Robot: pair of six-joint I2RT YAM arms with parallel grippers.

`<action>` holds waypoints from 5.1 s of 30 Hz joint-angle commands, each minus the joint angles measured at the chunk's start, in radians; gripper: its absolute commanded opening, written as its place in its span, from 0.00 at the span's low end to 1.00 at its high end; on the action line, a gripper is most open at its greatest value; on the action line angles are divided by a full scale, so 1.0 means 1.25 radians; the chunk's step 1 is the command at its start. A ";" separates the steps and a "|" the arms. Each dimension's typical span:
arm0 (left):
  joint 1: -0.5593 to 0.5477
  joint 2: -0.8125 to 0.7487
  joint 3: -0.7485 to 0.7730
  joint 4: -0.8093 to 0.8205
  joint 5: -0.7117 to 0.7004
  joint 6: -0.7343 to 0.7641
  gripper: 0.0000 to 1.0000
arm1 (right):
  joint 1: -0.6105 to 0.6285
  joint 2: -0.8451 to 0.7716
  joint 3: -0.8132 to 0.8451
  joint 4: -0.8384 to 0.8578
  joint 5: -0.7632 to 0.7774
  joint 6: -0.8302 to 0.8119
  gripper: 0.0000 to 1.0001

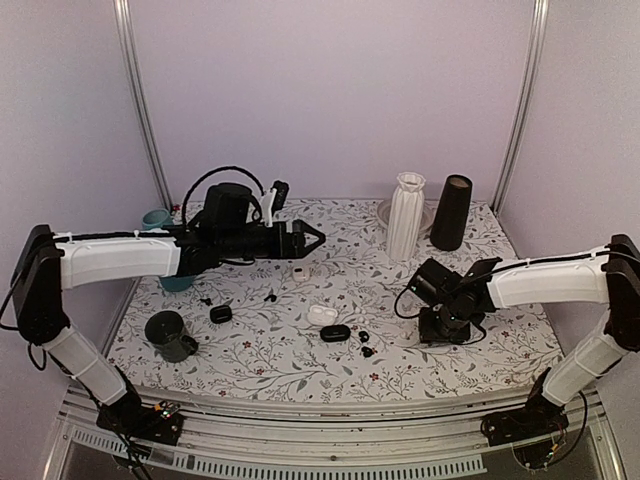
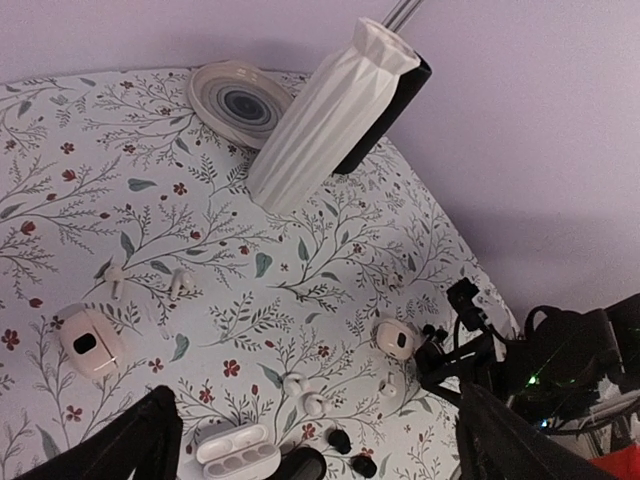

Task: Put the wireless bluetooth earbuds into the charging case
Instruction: Pick up the charging case from the center of the board, then pass from the right arm to the left, then open the charging case.

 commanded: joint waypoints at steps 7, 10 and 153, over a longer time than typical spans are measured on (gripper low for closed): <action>0.022 0.032 -0.019 0.039 0.113 -0.070 0.95 | 0.016 -0.129 0.070 0.109 -0.004 -0.131 0.29; 0.021 0.042 -0.022 0.057 0.151 -0.096 0.92 | 0.025 -0.156 0.074 0.188 -0.028 -0.194 0.29; -0.004 -0.098 -0.103 0.548 0.560 -0.074 0.00 | 0.054 -0.130 0.140 0.847 -0.403 -0.313 0.60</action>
